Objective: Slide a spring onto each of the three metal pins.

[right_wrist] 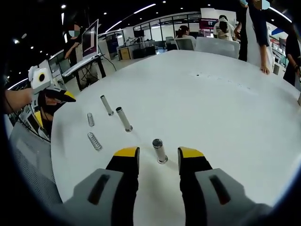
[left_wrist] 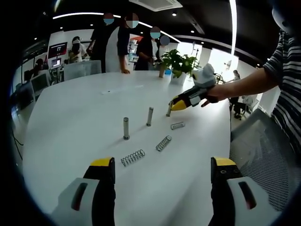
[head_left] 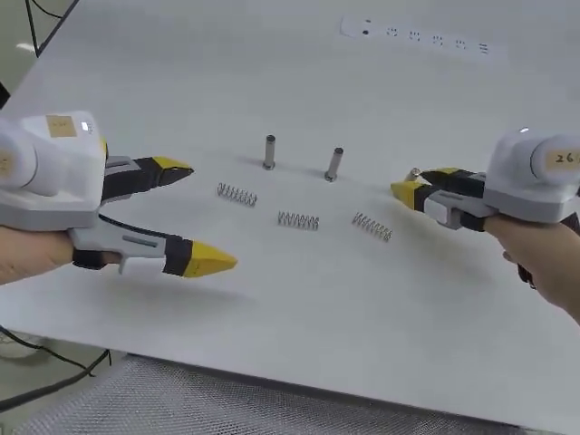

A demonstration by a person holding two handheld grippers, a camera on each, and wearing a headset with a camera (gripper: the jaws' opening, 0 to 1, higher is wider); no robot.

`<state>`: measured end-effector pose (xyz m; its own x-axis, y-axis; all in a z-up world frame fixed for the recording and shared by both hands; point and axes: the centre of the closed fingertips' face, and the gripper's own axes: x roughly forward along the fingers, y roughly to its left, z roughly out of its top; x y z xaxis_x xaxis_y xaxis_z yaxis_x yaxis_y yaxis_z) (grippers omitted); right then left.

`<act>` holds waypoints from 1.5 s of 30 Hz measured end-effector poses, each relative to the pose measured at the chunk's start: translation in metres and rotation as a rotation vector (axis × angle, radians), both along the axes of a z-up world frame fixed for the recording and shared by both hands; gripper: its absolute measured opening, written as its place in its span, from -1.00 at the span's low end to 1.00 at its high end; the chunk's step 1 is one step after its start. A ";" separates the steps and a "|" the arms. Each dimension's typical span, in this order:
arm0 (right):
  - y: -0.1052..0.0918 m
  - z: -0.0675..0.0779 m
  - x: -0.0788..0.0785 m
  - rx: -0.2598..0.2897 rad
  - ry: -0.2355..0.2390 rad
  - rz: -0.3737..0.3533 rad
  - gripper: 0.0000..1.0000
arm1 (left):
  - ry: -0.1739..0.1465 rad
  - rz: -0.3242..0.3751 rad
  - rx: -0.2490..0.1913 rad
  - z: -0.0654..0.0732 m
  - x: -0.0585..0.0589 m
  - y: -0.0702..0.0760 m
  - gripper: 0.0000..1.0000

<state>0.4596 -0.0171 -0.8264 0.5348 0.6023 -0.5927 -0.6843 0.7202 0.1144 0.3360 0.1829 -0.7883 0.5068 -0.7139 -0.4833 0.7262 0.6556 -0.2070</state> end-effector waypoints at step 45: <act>-0.008 0.010 -0.013 0.048 0.016 -0.024 0.18 | -0.009 0.008 0.004 0.005 0.002 -0.003 0.94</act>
